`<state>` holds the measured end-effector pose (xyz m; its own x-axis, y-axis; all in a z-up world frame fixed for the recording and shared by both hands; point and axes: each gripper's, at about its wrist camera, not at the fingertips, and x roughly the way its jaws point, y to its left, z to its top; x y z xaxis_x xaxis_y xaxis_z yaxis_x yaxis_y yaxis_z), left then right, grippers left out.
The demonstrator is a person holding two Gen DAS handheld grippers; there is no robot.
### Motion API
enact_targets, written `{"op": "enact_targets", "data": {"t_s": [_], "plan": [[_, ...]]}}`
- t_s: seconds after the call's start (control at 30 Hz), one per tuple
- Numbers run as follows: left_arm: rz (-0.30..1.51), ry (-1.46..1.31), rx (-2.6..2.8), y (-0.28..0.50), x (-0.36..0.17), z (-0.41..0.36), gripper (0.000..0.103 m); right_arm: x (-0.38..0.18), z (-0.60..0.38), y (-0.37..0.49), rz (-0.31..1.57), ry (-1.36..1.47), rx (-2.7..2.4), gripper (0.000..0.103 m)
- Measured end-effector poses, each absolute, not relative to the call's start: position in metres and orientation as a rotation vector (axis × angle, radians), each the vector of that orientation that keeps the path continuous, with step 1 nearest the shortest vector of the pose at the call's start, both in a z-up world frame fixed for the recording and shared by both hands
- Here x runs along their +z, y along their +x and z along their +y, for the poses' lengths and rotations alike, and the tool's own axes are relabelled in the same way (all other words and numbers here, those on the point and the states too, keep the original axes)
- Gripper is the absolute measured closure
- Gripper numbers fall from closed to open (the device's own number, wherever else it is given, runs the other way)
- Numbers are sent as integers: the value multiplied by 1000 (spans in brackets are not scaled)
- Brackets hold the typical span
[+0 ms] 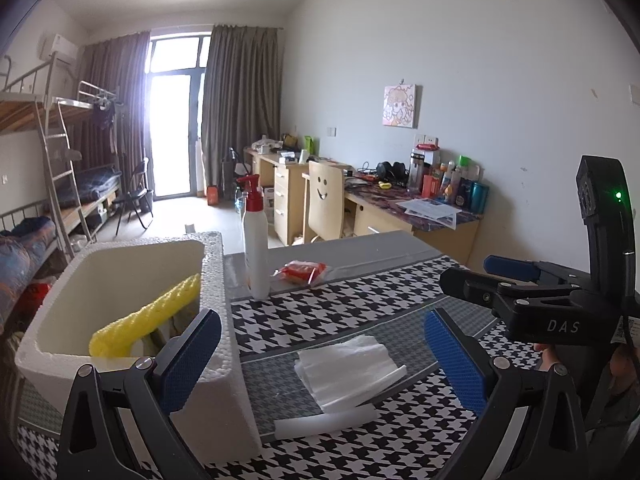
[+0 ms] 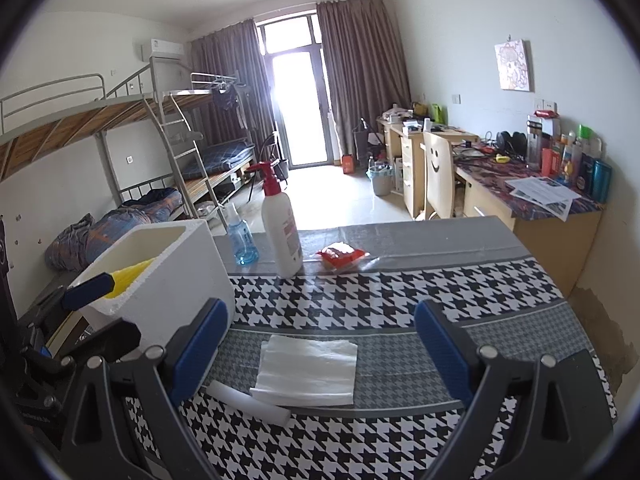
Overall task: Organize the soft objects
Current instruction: 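Withdraw both tools from the foam box back over the table, then move the left tool toward the white foam tube while the right tool nears the white cloth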
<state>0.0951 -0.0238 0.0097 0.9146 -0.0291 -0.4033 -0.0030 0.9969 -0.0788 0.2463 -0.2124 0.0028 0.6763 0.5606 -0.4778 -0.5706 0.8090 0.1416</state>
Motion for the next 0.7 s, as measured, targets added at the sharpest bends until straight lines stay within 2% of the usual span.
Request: {"op": "enact_targets", "data": {"t_s": [0.7], "plan": [[434,-16,-52,98,-3,-57,1,-7,-221,250,545,-15,606,6]]}}
